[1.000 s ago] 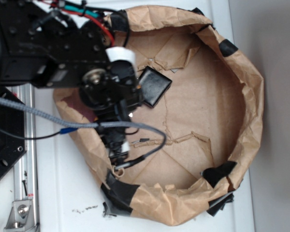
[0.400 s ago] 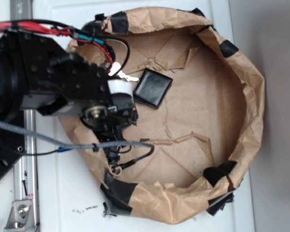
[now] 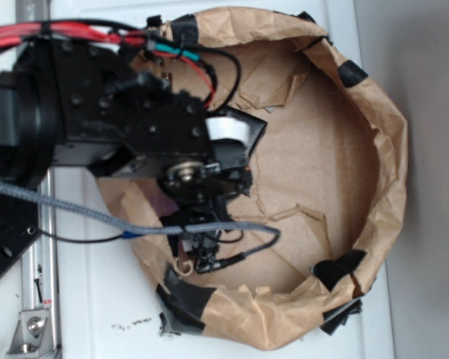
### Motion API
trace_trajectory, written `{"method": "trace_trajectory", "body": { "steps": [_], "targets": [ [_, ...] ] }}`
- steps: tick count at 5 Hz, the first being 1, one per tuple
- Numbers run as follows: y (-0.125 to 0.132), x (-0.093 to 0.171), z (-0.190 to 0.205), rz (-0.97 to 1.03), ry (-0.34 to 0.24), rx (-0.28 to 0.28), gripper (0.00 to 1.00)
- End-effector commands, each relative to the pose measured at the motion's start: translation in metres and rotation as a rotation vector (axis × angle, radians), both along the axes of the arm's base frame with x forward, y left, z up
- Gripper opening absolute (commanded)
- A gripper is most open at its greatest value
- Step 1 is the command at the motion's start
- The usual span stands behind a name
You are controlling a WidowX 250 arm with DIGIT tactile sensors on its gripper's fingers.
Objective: Grab the yellow duck.
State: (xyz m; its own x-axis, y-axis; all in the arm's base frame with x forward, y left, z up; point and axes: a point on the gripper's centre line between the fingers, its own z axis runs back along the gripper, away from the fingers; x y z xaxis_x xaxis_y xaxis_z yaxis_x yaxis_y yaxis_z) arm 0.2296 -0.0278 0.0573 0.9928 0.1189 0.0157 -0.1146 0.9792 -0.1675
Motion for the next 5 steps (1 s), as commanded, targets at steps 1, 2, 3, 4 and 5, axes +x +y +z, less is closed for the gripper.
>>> {"method": "trace_trajectory", "body": {
  "steps": [1, 2, 3, 4, 5],
  "targets": [
    [-0.006, 0.037, 0.096, -0.1, -0.24, -0.011, 0.0],
    [-0.011, 0.036, 0.102, -0.089, -0.253, 0.018, 0.0],
    [-0.01, 0.037, 0.096, 0.009, -0.273, 0.075, 0.0],
    [-0.003, 0.036, 0.091, 0.076, -0.266, 0.128, 0.0],
    [0.002, 0.032, 0.089, 0.135, -0.275, 0.146, 0.0]
  ]
}}
